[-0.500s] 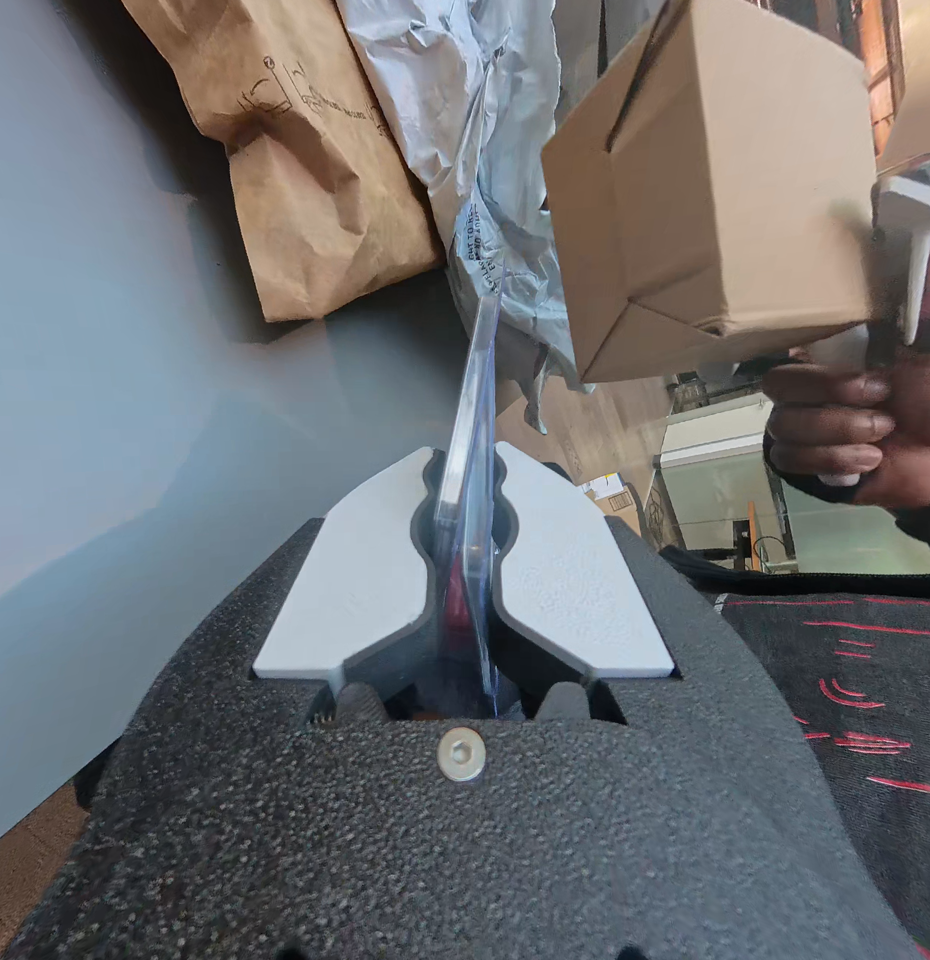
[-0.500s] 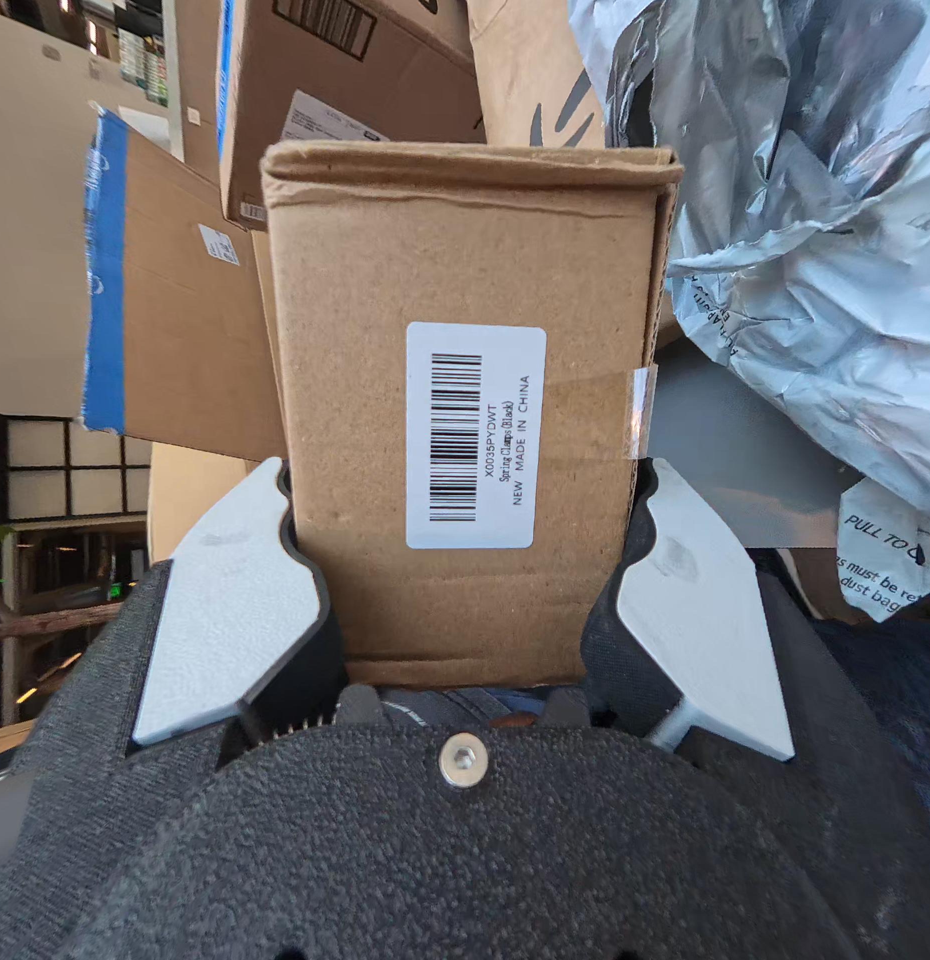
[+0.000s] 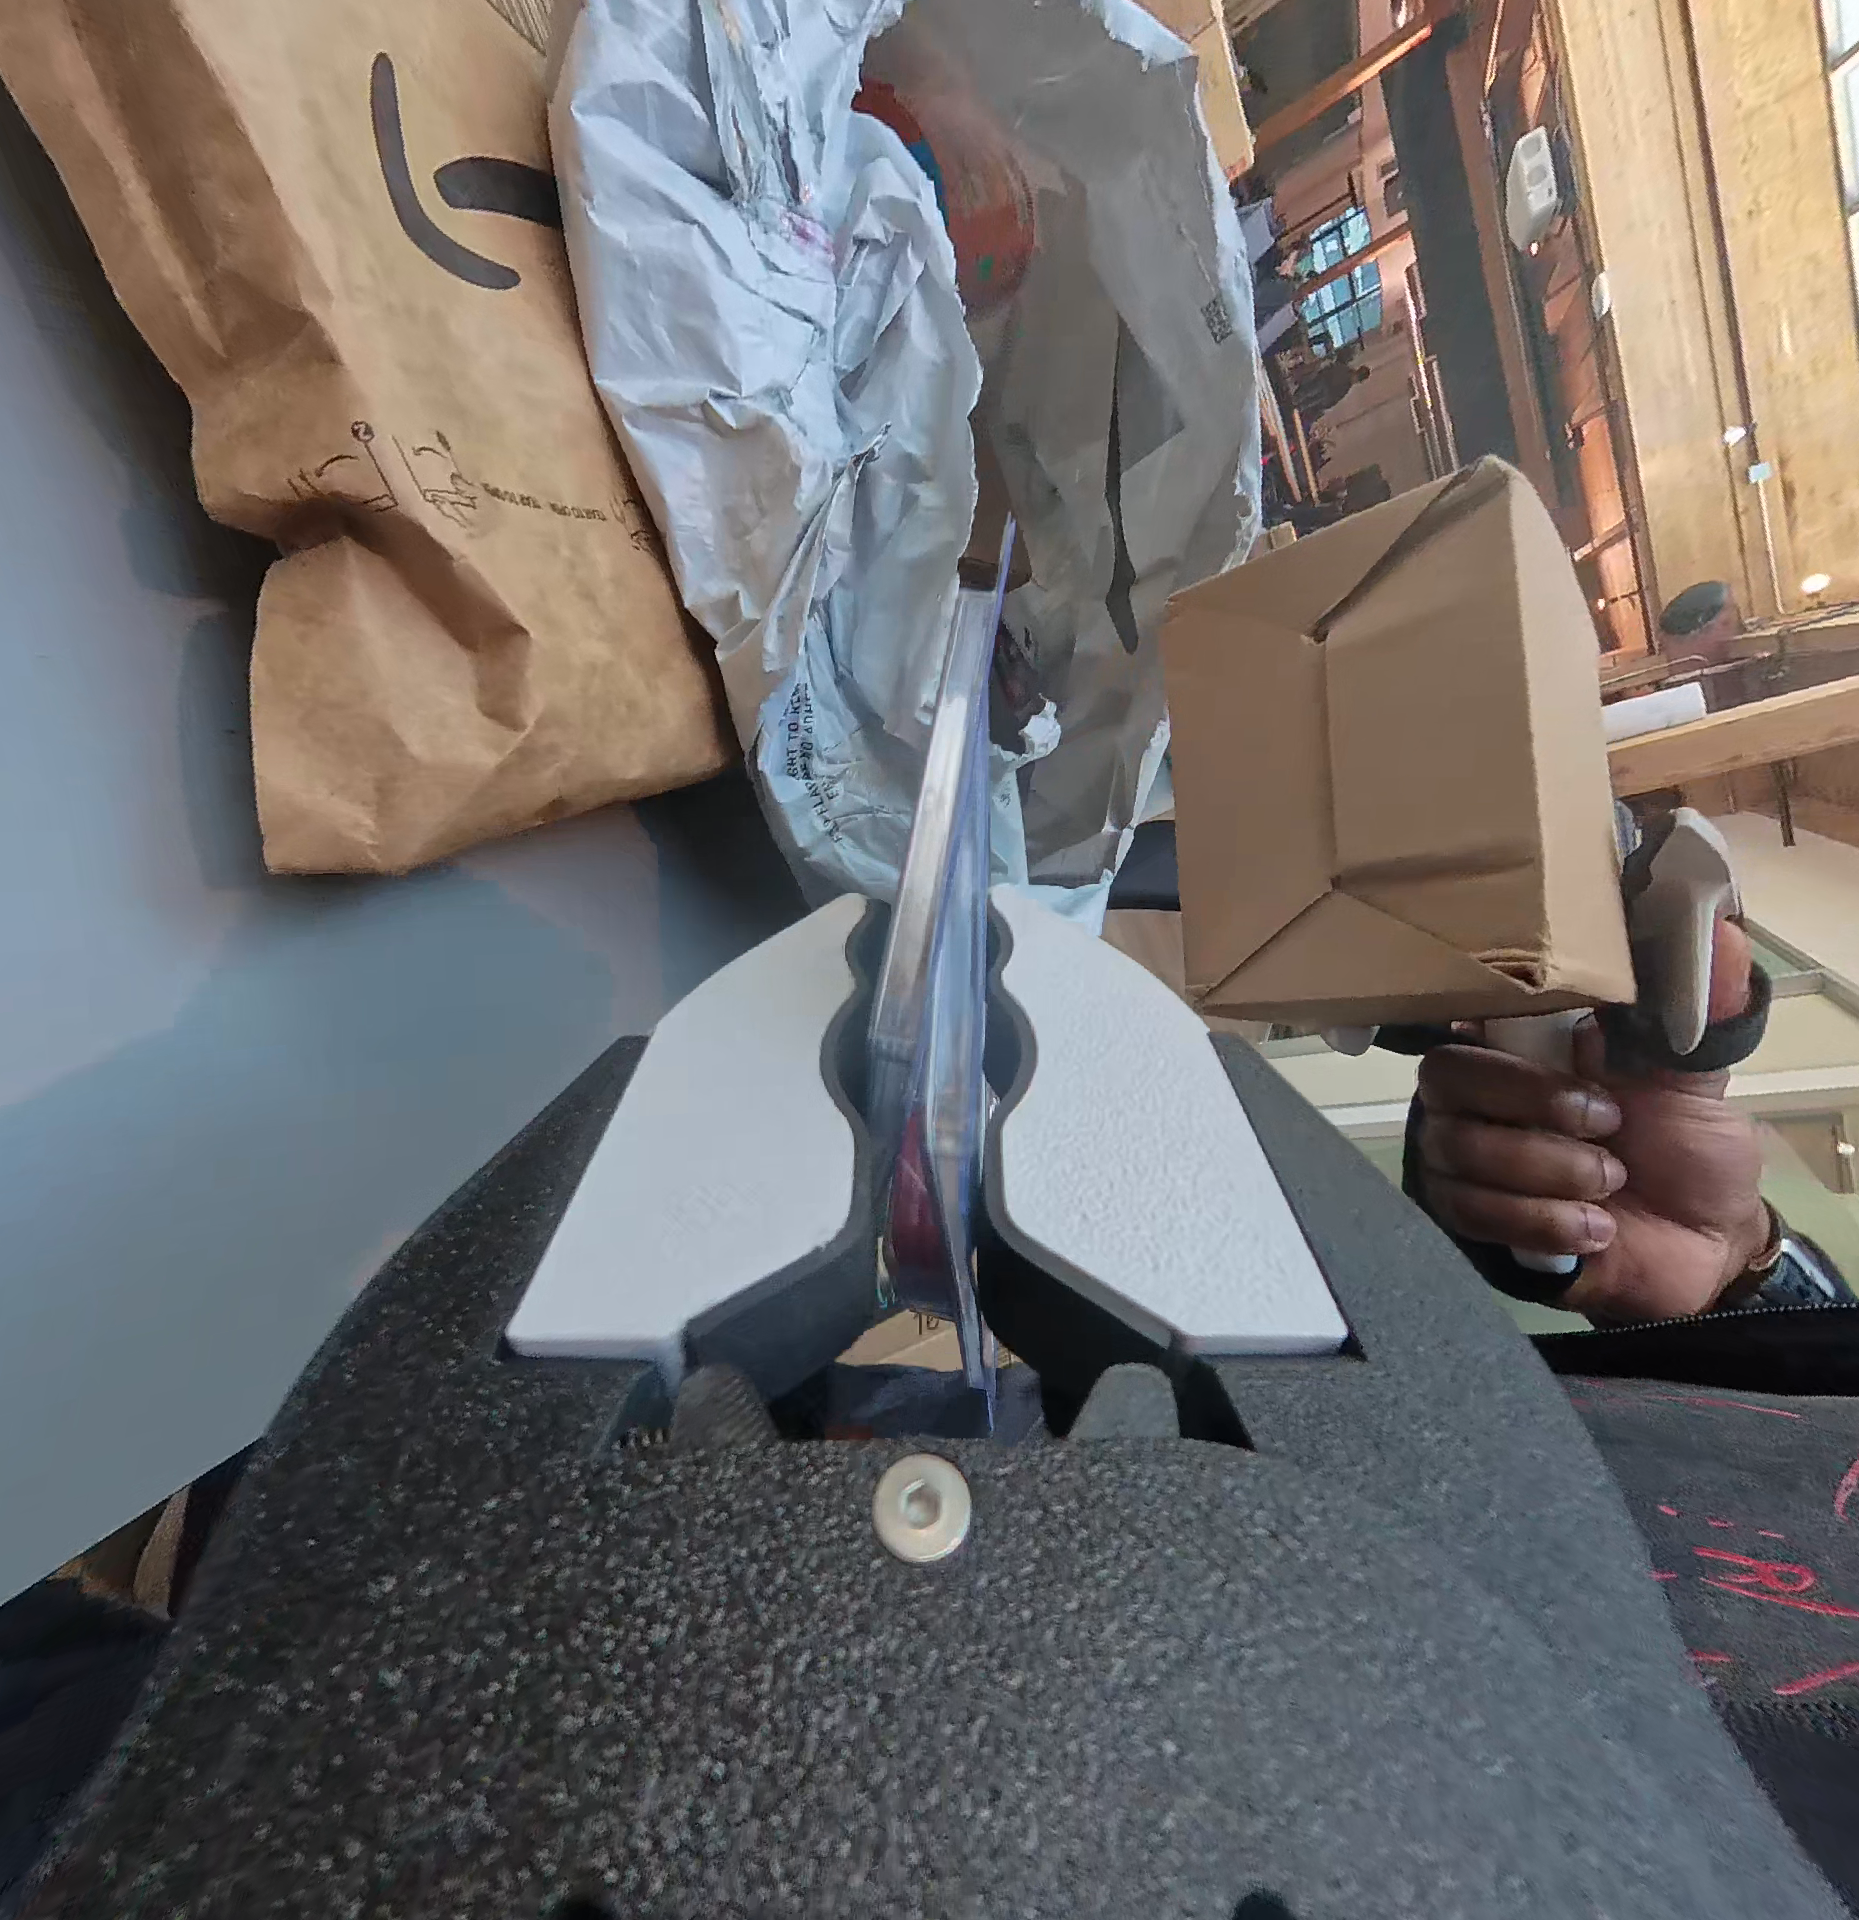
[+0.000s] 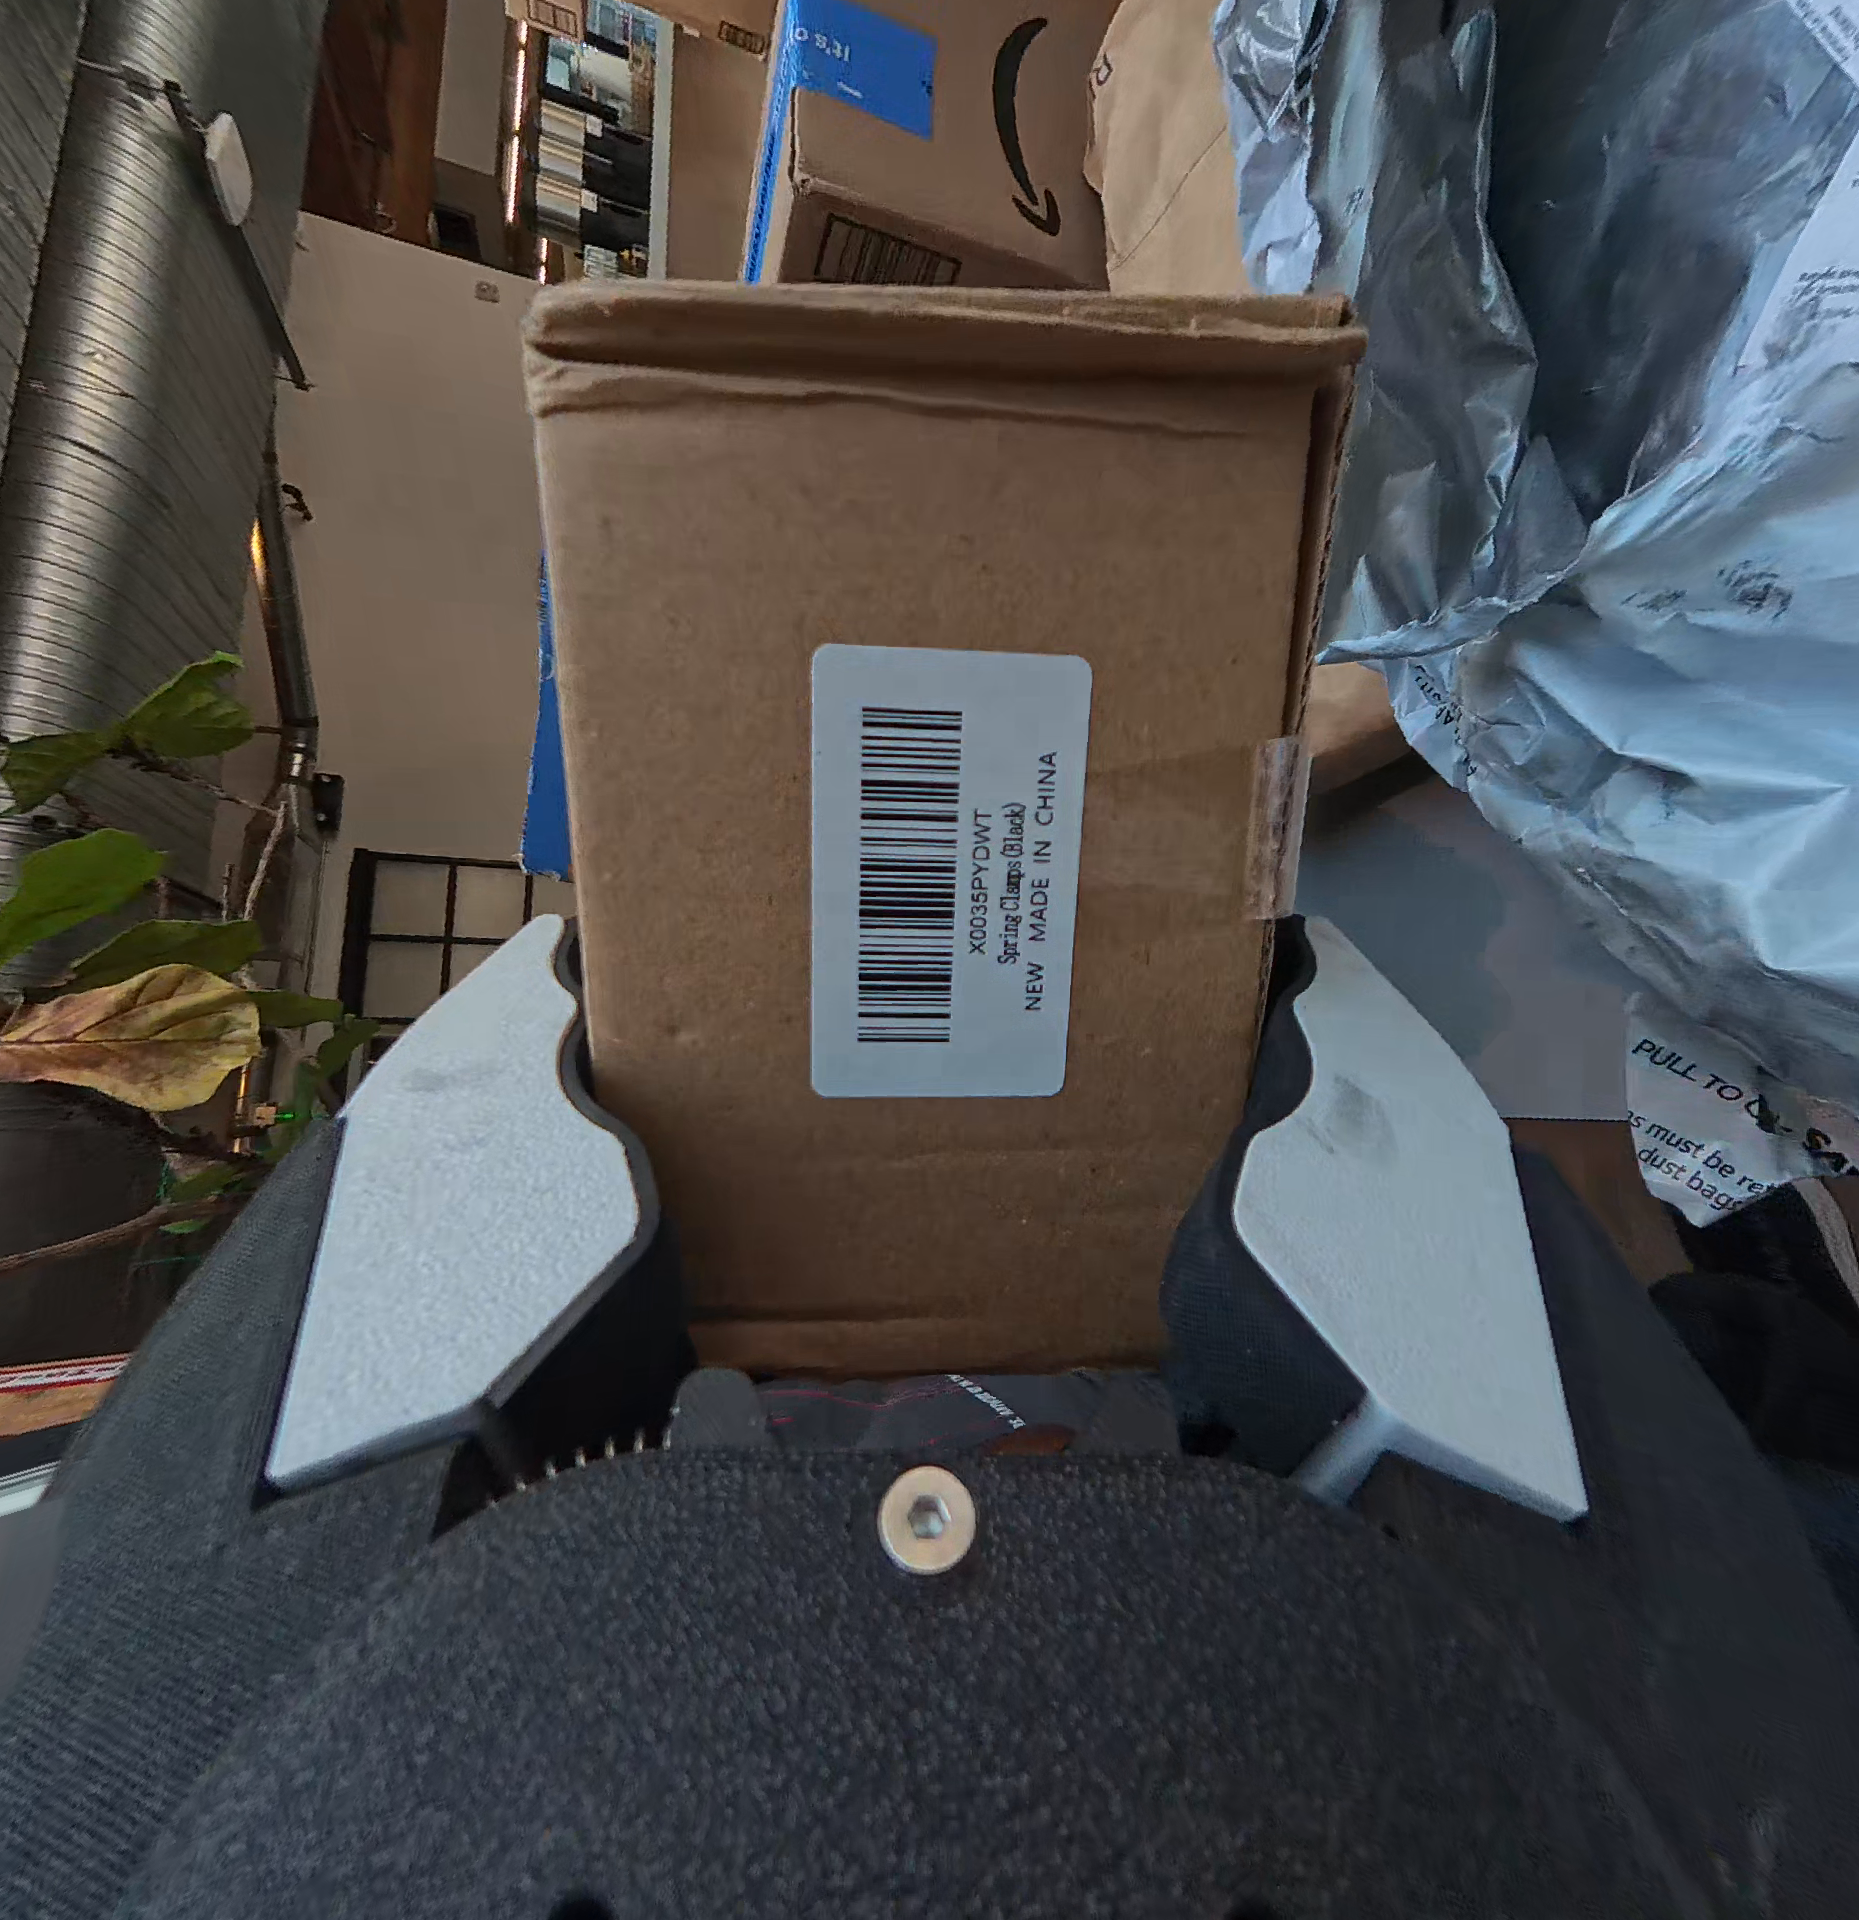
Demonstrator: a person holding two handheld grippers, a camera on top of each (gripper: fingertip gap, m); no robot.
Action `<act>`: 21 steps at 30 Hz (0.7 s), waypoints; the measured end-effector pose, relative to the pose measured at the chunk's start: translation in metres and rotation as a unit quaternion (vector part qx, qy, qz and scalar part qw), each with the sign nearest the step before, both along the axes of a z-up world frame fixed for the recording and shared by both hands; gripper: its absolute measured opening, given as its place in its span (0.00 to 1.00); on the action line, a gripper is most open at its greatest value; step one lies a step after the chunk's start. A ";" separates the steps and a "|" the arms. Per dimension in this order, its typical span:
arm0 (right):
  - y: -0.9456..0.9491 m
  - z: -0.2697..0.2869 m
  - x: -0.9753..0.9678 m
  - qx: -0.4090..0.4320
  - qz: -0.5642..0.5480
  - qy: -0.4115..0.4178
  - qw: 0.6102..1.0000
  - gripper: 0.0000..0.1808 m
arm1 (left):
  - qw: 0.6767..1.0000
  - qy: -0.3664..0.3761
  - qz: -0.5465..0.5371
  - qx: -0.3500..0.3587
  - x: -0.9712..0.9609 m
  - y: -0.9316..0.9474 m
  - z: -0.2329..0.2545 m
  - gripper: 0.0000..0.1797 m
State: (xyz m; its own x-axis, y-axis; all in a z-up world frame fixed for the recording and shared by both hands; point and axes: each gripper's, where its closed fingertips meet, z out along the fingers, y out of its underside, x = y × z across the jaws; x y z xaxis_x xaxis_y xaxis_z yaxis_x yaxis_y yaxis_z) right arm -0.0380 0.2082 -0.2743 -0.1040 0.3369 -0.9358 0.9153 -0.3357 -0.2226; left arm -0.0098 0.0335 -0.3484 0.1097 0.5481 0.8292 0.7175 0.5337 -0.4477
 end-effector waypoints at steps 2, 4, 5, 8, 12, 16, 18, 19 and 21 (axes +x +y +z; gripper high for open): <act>0.008 0.001 -0.002 -0.003 0.003 0.003 1.000 0.66 | 1.000 0.006 0.013 0.004 -0.006 0.005 0.005 0.09; 0.016 0.003 -0.004 -0.006 0.006 0.010 1.000 0.66 | 1.000 0.013 0.021 0.007 -0.011 0.010 0.011 0.09; 0.020 0.004 -0.005 -0.009 0.006 0.014 1.000 0.66 | 1.000 0.015 0.023 0.009 -0.013 0.013 0.013 0.09; 0.030 0.011 -0.008 -0.018 -0.004 0.020 1.000 0.66 | 0.999 0.020 0.023 0.010 -0.019 0.023 0.020 0.09; 0.039 0.022 -0.012 -0.041 -0.017 0.028 0.999 0.66 | 0.999 0.029 0.018 0.012 -0.031 0.034 0.031 0.09; 0.045 0.022 -0.019 -0.049 -0.024 0.030 0.998 0.66 | 0.999 0.039 0.017 0.011 -0.042 0.039 0.040 0.09; 0.047 0.025 -0.023 -0.057 -0.028 0.031 0.998 0.66 | 0.999 0.046 0.018 0.011 -0.045 0.040 0.047 0.09; 0.047 0.029 -0.025 -0.061 -0.030 0.033 0.997 0.66 | 0.998 0.050 0.019 0.012 -0.046 0.040 0.051 0.09; 0.048 0.041 -0.029 -0.072 -0.033 0.042 0.996 0.66 | 0.998 0.059 0.024 0.015 -0.047 0.039 0.062 0.09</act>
